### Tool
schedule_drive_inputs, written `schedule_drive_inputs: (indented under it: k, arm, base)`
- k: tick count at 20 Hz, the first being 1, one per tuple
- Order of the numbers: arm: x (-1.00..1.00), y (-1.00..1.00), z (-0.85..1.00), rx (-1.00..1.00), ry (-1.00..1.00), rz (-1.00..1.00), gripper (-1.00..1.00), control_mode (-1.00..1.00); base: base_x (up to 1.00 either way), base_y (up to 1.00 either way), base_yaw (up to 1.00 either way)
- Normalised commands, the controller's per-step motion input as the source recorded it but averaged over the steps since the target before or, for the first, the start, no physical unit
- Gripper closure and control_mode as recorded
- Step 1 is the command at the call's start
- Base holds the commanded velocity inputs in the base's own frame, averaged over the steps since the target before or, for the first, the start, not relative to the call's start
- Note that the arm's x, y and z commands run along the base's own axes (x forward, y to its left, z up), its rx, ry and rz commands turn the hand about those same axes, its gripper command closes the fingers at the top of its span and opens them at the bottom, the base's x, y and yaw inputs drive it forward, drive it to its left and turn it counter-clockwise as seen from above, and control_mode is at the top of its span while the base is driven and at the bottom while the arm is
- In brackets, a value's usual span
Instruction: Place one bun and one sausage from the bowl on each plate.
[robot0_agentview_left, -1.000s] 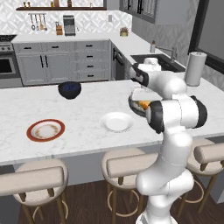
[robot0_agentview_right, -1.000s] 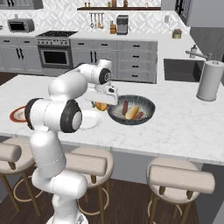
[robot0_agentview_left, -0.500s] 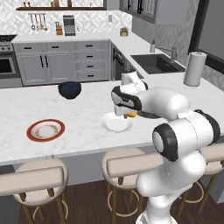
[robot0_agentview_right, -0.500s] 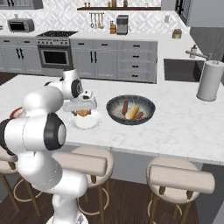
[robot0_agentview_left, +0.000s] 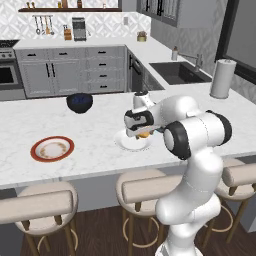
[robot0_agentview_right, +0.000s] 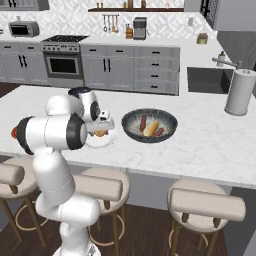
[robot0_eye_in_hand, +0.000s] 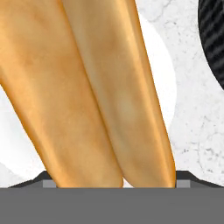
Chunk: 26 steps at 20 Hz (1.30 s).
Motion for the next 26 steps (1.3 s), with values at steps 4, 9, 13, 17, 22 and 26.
schedule_drive_inputs:
  k: [4, 9, 13, 17, 22, 26]
  arm:
    - [0.53, 0.03, -0.89, 0.00, 0.03, 0.00, 1.00, -1.00]
    - [0.49, 0.00, -0.30, 0.00, 0.00, 0.00, -1.00, -1.00]
    - [0.05, 0.00, 0.00, 0.00, 0.00, 0.00, -1.00, -1.00]
    - [0.00, -0.03, 0.04, 0.00, -0.03, 0.00, -1.00, -1.00]
    - [-0.26, -0.22, 0.43, 0.01, -0.20, -0.01, -1.00, -1.00]
    - [-0.82, -0.61, 0.99, 0.03, -0.48, -0.06, -1.00, -1.00]
  base:
    - [0.00, 0.00, 0.00]
    - [0.00, 0.00, 0.00]
    - [0.00, 0.00, 0.00]
    - [0.00, 0.00, 0.00]
    - [0.00, 0.00, 0.00]
    - [0.00, 0.00, 0.00]
